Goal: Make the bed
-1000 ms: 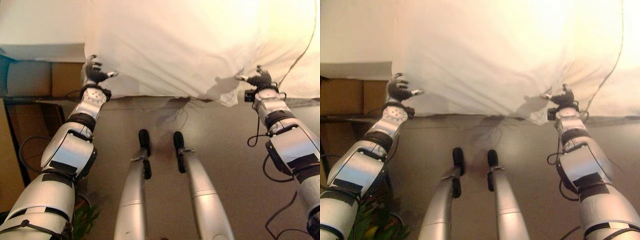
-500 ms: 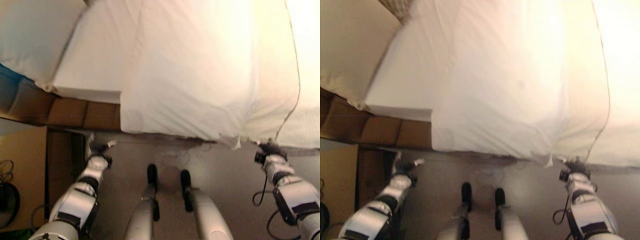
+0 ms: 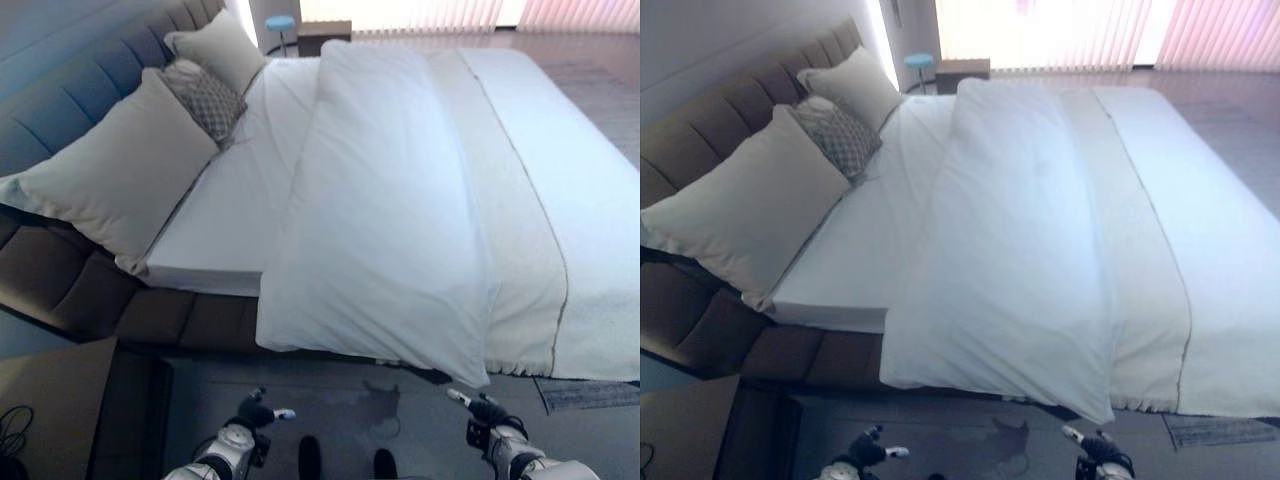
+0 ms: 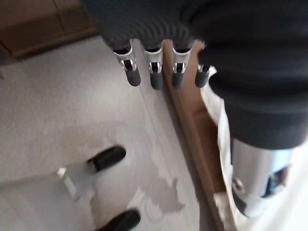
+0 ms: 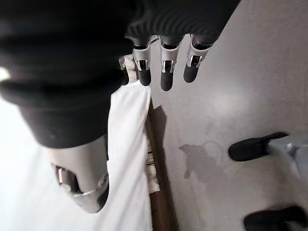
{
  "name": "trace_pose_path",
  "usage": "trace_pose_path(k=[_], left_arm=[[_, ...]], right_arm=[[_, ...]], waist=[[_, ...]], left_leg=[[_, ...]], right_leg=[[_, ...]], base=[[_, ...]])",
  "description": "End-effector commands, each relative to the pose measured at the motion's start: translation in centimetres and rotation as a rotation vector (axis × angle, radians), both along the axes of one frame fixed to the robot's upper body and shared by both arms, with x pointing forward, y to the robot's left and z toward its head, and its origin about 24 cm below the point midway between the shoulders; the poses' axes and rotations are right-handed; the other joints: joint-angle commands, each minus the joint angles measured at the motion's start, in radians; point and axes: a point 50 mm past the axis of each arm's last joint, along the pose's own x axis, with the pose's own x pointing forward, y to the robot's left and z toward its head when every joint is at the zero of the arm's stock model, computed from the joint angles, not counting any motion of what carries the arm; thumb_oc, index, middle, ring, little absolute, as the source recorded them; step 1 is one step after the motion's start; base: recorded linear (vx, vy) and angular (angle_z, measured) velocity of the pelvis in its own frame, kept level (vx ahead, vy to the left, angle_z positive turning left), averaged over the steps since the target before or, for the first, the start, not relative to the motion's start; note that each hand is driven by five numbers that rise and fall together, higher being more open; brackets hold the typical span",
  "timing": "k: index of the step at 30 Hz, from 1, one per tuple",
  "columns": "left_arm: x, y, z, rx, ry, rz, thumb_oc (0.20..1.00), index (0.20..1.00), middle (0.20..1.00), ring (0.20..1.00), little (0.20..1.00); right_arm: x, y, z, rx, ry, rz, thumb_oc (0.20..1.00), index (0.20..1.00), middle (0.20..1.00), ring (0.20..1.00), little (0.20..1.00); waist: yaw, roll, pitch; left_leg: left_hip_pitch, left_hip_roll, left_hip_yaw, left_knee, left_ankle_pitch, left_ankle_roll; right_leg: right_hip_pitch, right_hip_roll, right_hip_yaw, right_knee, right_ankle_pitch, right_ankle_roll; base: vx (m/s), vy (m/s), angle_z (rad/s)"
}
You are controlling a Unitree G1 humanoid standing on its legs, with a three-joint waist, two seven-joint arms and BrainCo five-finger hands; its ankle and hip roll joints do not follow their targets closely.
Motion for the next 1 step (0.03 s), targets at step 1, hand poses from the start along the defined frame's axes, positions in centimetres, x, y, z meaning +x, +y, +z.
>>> trace_pose_path(k=[1], left_arm=[[0.41, -1.53, -0.05, -0.001, 0.047, -0.177, 1.0, 1.0, 1.0, 1.0, 1.0]], right_arm=[[0.48, 1.41, -0.2, -0.005, 0.031, 0.118, 1.0, 1.0, 1.0, 1.0, 1.0]], waist=[[-0.024, -0.038, -0.025]], left_leg=[[0.065, 0.008, -0.019, 0.003, -0.065, -0.028]], right_leg=[[0.01, -0.086, 0.085, -0.09, 0.098, 0.129]], base=[[0.11, 0.069, -0.03]])
